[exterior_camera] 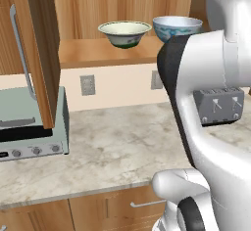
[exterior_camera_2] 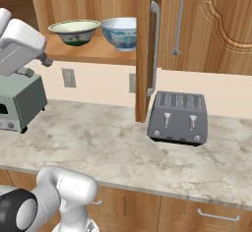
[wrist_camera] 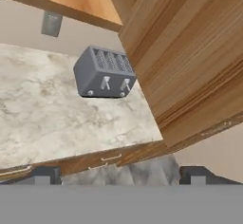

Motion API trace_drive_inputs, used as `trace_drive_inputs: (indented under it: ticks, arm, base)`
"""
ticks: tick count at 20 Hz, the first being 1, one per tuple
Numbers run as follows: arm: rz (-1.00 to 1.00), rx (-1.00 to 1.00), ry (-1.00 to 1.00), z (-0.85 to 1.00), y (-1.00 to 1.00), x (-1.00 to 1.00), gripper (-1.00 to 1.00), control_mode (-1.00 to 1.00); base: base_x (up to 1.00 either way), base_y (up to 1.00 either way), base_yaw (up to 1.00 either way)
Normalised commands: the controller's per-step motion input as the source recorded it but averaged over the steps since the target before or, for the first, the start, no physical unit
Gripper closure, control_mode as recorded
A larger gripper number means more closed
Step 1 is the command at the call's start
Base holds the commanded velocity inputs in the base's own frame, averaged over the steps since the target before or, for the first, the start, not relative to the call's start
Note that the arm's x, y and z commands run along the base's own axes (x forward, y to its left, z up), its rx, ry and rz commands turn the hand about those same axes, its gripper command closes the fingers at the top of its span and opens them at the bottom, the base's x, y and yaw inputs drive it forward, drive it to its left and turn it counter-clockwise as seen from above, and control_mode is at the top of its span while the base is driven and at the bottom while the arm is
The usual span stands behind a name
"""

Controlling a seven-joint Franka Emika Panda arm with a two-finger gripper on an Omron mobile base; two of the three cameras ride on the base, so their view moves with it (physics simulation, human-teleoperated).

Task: Move the bowls from the cabinet to the plates on the dining table.

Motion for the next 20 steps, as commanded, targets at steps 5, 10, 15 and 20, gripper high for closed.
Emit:
trace_drive_inputs:
  ticks: [5,10,15,20]
  arm:
    - [0.19,0.3,-0.11,0.0,0.0,0.68,-1.0,-1.0]
    - [0.12,0.35,-0.15,0.0,0.0,0.18,-1.0,-1.0]
    - [0.12,0.3,-0.1,-0.21,0.0,-0.23,-1.0,-1.0]
    - [0.12,0.21,-0.03,-0.27,0.0,-0.37,-1.0,-1.0]
  base:
    - [0.0,0.0,0.0]
    - [0.0,0.0,0.0]
    - [0.0,0.0,0.0]
    - [0.0,0.0,0.0]
